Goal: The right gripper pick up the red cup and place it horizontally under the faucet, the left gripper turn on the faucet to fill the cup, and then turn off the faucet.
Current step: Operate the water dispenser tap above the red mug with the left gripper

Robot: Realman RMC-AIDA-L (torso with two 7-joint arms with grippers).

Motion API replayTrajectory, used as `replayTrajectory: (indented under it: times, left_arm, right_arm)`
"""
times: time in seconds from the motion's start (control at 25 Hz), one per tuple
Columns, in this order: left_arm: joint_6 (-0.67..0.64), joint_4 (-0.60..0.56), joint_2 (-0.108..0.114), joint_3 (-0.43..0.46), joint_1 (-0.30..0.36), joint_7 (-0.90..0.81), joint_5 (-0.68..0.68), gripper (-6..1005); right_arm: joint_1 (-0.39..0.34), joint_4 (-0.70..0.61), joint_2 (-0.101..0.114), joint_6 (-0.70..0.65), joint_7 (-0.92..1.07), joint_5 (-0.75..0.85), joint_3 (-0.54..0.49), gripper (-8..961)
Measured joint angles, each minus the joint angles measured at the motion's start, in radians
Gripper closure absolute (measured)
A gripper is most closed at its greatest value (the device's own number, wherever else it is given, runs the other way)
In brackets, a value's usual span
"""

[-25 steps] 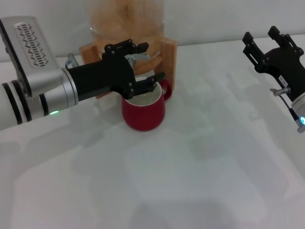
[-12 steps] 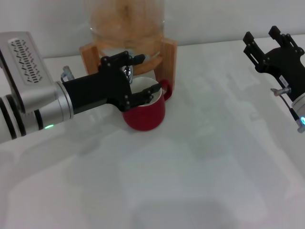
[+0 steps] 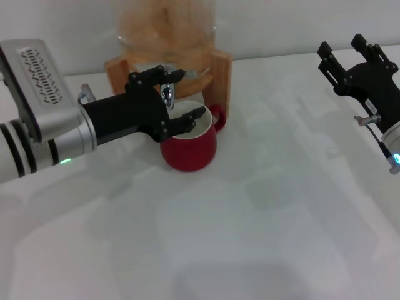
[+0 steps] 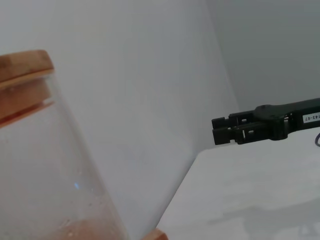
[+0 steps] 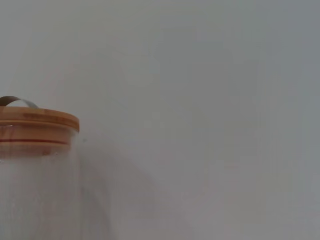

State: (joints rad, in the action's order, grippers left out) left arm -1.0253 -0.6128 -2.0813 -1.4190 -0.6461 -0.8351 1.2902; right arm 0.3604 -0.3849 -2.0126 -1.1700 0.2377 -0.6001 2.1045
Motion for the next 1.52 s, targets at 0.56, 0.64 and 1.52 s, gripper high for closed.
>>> replayTrajectory:
  times: [0.56,0.64,1.52]
  left_arm:
    - [-0.009,0.034,0.001,-0.006,-0.062,0.004,0.014,260]
    - [-0.008,0.034,0.001,-0.006,-0.065,0.004,0.014,260]
    - [0.019,0.049,0.004,0.003,-0.078,0.025,0.014,261]
  right_arm:
    - [0.004,0.001,0.0,-0.002,0.0,-0.005,0.0,249]
    - [0.005,0.001,0.0,-0.002,0.0,-0.006,0.0,249]
    - [0.006,0.004,0.0,-0.002,0.0,-0.007,-0.002,248]
